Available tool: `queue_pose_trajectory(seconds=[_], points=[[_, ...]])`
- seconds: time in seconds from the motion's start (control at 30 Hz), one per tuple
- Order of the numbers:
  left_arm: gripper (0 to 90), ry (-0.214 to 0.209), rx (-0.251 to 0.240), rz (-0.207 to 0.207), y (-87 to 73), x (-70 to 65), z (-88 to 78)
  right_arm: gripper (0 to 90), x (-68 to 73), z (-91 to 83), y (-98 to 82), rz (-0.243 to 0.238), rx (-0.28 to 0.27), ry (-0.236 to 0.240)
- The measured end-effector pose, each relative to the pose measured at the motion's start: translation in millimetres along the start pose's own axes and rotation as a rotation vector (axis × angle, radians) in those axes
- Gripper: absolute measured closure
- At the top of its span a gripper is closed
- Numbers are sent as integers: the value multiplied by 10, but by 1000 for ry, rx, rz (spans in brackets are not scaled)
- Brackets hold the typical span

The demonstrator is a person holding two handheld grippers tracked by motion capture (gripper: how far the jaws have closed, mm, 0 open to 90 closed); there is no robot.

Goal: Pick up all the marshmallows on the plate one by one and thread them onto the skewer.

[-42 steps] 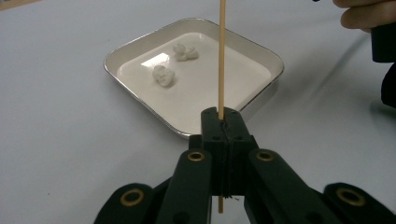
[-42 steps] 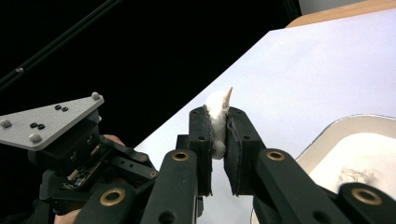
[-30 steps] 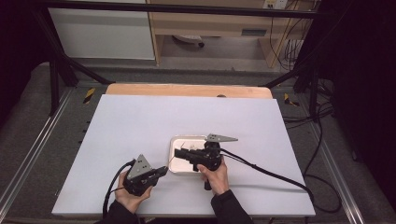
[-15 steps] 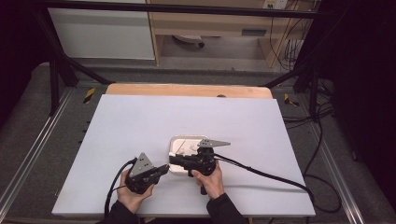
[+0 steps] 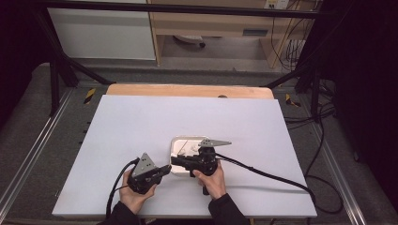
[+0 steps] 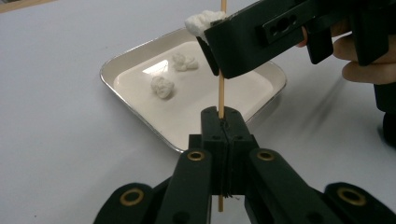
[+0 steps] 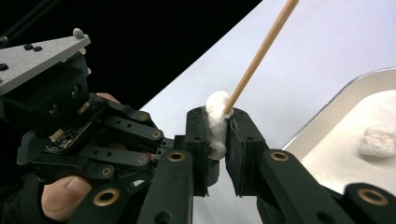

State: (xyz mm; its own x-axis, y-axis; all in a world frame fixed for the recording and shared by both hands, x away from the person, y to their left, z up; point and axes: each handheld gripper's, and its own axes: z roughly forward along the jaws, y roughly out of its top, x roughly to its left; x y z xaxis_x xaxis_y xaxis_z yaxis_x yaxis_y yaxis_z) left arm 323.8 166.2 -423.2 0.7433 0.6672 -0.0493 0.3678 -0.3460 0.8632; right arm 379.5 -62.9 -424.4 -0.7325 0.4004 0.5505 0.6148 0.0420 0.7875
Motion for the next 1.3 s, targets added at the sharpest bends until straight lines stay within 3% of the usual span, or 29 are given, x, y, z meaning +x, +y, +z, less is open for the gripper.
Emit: queue_pose_trajectory(seconds=[0.1, 0.23, 0.37, 0.5, 0.57, 0.67, 0.8, 0.97, 1.3], points=[[891, 9, -11, -5, 2, 11, -28, 625, 28, -49, 51, -29, -22, -7], [891, 5, -25, -25, -20, 60, -73, 422, 46, -131, 109, -97, -31, -92], [891, 24, -23, -28, -43, 108, -133, 236, -6, -182, 124, -151, 1, -165], [891, 33, -21, -43, -71, 180, -195, 166, -107, -256, 136, -173, 29, -220], [891, 35, -21, -46, -78, 205, -219, 111, -157, -279, 160, -198, 73, -257], [890, 38, -21, -52, -93, 237, -252, 100, -204, -290, 189, -230, 115, -302], [889, 37, -19, -64, -110, 273, -263, 86, -263, -277, 221, -237, 141, -322], [889, 38, -10, -66, -119, 291, -256, 139, -324, -204, 268, -260, 132, -345], [888, 36, -10, -69, -124, 307, -258, 286, -575, 6, 291, -290, 242, -403]])
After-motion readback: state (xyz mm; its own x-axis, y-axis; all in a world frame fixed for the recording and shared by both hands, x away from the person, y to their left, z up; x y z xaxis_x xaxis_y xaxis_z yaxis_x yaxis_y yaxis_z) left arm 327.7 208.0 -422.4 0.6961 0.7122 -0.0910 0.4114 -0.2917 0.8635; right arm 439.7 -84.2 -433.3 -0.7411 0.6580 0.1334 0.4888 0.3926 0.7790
